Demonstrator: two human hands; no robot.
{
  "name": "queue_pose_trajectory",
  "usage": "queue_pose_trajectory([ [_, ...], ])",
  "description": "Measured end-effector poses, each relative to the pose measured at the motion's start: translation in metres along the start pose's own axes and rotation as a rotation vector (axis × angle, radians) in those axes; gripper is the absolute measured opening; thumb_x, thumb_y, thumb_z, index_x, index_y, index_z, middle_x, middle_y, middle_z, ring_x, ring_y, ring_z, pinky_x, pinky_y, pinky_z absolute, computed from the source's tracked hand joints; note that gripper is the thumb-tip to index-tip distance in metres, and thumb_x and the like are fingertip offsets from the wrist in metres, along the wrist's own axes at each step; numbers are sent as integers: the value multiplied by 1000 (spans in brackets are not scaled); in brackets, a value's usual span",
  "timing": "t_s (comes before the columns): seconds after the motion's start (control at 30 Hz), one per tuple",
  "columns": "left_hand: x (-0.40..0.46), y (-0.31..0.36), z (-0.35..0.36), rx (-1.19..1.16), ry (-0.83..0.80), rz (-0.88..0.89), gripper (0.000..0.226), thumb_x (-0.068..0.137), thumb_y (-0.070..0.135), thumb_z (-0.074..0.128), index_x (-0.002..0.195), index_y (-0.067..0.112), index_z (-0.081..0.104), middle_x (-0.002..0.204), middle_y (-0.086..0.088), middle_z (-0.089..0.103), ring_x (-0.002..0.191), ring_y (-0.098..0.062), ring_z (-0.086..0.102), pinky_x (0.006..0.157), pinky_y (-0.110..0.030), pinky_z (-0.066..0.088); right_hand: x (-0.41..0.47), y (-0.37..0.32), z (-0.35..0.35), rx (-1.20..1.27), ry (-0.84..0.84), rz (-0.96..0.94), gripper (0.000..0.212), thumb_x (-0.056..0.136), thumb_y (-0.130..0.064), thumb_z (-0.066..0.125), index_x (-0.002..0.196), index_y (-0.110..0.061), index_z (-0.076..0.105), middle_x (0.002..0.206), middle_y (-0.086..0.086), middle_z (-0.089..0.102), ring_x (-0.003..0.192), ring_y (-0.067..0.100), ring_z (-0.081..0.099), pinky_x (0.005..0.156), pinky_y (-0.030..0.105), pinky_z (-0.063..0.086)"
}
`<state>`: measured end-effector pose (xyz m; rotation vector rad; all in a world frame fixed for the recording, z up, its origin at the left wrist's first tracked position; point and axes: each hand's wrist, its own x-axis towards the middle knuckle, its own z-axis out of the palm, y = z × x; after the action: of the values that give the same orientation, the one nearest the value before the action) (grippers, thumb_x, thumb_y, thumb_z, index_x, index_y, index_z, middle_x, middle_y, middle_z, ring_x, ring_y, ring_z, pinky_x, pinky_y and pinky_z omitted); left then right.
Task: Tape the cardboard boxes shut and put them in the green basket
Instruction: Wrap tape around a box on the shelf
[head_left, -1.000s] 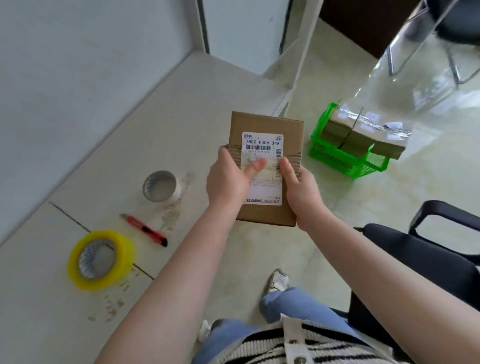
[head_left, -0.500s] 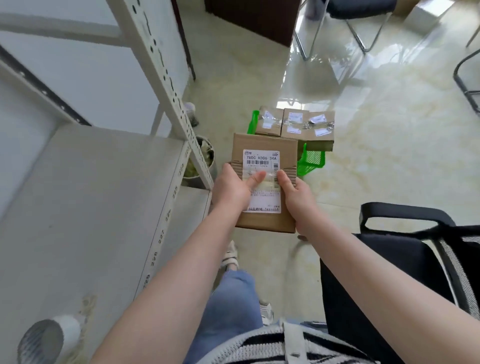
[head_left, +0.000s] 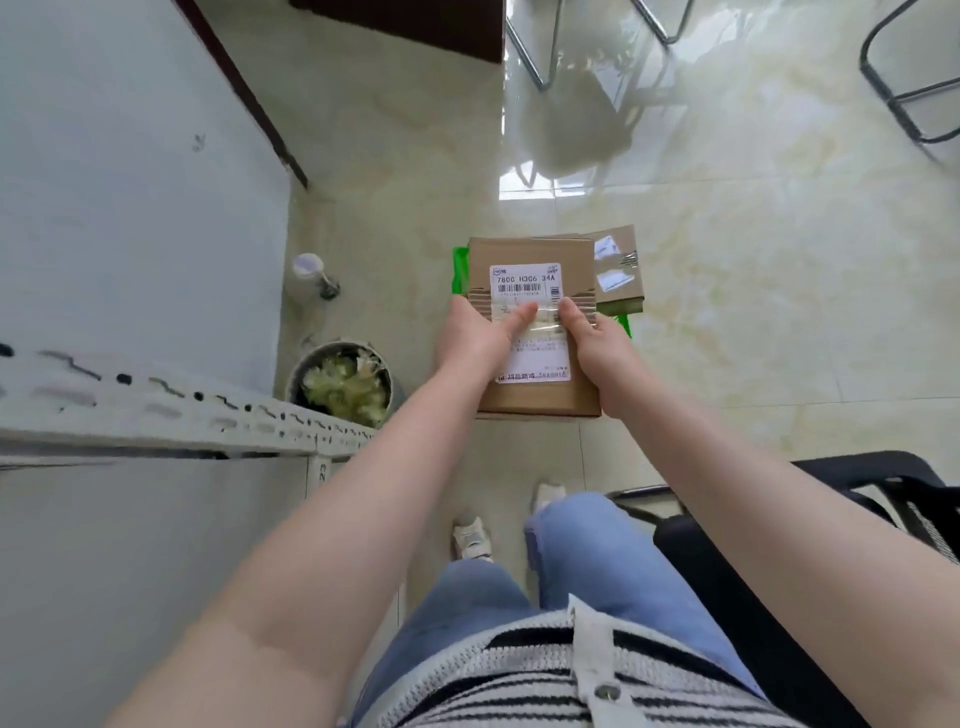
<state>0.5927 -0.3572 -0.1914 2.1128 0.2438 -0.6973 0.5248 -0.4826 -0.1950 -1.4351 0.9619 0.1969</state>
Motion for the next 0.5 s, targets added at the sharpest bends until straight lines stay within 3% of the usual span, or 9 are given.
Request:
queue_pose_trajectory([
  [0.13, 63, 26, 21, -67, -28, -33, 95, 74, 58, 76, 142, 14, 27, 139, -4, 51, 124, -27, 53, 105, -40, 42, 70, -26, -7, -53, 1, 33, 50, 94, -53, 54, 122, -13, 61, 122, 10, 64, 110, 28, 63, 99, 47, 49],
  [0.2, 94, 31, 33, -120, -66, -65, 93, 75, 49, 79, 141, 13, 24, 137, -3, 52, 116, -23, 55, 101, -35, 42, 107, -33, -11, -106, -12, 77, 49, 94, -53, 53, 119, -13, 63, 126, 11, 61, 111, 28, 61, 97, 43, 50],
  [0.27, 122, 33, 48, -147, -83, -110, 87, 77, 38, 81, 138, 14, 25, 132, -2, 54, 105, -18, 55, 98, -32, 43, 143, -36, -15, -126, -39, 114, 40, 96, -48, 53, 112, -14, 66, 119, 8, 65, 101, 22, 64, 85, 34, 52],
  [0.4, 171, 24, 84, -182, -105, -271, 81, 77, 29, 82, 135, 14, 27, 130, -4, 56, 109, -21, 58, 102, -37, 45, 202, -27, -21, -160, -95, 261, 33, 98, -43, 52, 109, -15, 65, 96, -1, 70, 81, 12, 65, 65, 23, 49],
  [0.5, 206, 12, 113, -211, -106, -350, 82, 77, 24, 82, 139, 16, 28, 134, -7, 52, 114, -22, 55, 104, -36, 43, 247, -12, -20, -200, -66, 319, 36, 98, -42, 53, 112, -11, 62, 100, 2, 68, 89, 19, 63, 78, 29, 49],
])
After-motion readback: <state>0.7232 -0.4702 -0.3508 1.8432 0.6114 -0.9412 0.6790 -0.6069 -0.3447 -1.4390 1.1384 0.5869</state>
